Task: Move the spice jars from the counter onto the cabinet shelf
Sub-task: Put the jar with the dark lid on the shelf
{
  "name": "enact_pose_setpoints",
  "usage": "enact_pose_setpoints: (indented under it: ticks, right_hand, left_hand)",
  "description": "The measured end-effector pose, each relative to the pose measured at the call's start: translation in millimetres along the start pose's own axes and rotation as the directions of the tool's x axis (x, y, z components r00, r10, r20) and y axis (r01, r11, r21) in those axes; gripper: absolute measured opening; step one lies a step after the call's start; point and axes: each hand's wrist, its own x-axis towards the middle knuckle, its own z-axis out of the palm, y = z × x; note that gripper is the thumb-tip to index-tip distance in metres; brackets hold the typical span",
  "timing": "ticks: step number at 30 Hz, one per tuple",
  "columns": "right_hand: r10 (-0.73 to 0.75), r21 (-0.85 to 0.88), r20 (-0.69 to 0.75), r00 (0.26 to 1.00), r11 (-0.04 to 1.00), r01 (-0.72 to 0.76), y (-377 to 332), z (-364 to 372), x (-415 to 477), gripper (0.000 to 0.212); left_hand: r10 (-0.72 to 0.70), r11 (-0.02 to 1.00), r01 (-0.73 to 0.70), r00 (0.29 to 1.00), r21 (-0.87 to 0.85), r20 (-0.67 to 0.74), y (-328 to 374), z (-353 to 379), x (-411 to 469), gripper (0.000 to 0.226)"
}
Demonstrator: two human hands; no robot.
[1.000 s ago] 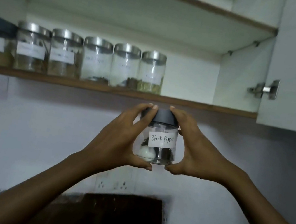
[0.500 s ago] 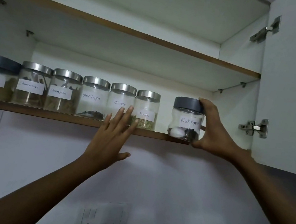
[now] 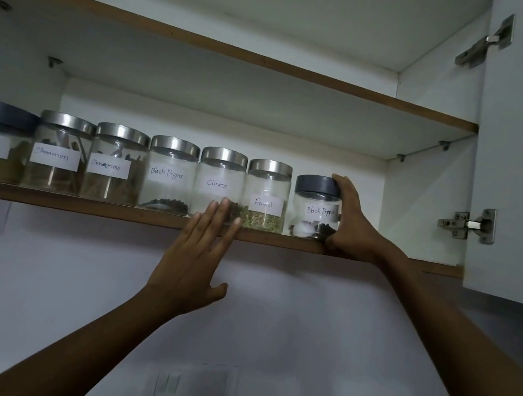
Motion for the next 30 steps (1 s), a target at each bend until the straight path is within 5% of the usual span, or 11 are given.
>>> enact_pose_setpoints:
  ticks: [4,15,19,23,30]
  right_hand:
    - [0.082,0.155,-0.01,0.997,0.985,-0.079,-7,7,3,0.11]
    - [0.12,0.182,-0.046,0.992,0.977,-0.11,-16,26,-7,0.11]
    - [0.191,0.295,-0.242,0.951,0.949,-0.115,-28,44,-38,0.105]
    - [0.099,0.205,-0.397,0.912,0.979,-0.017,-40,80,-81,0.084]
    - [-0.031,0.043,-0.161,0.986,0.998,0.039,-55,165,-160,0.064]
  left_hand:
    - [0.01,1.0,-0.01,1.0,0.004,-0.003,-1,1,-1,0.107]
    - [0.008,1.0,-0.007,0.999,-0.007,0.043,1,-1,-1,0.108]
    - [-0.009,0.999,0.013,0.996,-0.045,0.086,6,-6,-7,0.104]
    - [-0.004,0.987,0.012,0.999,-0.159,0.049,17,-10,-26,0.087]
    - [0.063,0.964,-0.049,0.997,-0.26,0.046,40,13,-90,0.069]
